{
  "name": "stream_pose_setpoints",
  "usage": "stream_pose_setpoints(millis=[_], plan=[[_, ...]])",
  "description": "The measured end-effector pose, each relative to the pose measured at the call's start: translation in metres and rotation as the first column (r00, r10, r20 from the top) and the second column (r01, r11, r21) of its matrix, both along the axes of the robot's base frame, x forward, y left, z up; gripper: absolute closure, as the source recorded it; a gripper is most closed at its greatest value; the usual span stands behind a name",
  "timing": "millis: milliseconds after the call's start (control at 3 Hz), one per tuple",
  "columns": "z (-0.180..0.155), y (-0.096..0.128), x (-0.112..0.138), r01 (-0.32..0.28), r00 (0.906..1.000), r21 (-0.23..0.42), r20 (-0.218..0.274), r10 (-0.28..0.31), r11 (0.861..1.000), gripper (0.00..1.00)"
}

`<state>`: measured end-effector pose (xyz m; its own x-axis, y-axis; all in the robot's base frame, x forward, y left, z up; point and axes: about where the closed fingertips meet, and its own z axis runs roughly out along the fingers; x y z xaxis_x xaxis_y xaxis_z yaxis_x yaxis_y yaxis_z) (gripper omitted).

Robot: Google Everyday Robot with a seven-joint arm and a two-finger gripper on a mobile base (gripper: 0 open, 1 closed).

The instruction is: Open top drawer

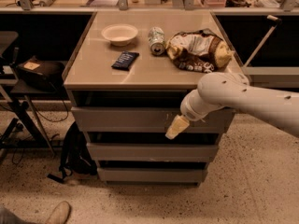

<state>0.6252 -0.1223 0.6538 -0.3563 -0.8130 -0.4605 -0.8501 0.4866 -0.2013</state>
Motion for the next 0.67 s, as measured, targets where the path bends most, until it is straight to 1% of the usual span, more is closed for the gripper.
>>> stream_pose_setpoints(millis=[333,667], plan=[[-0.0083,0.0019,0.005,0.003,0.9999,0.01,-0.01,-0.003,1.0,0.0],[-0.008,0.002,0.0048,0.003,1.0,0.009,-0.009,-0.003,1.0,0.19]])
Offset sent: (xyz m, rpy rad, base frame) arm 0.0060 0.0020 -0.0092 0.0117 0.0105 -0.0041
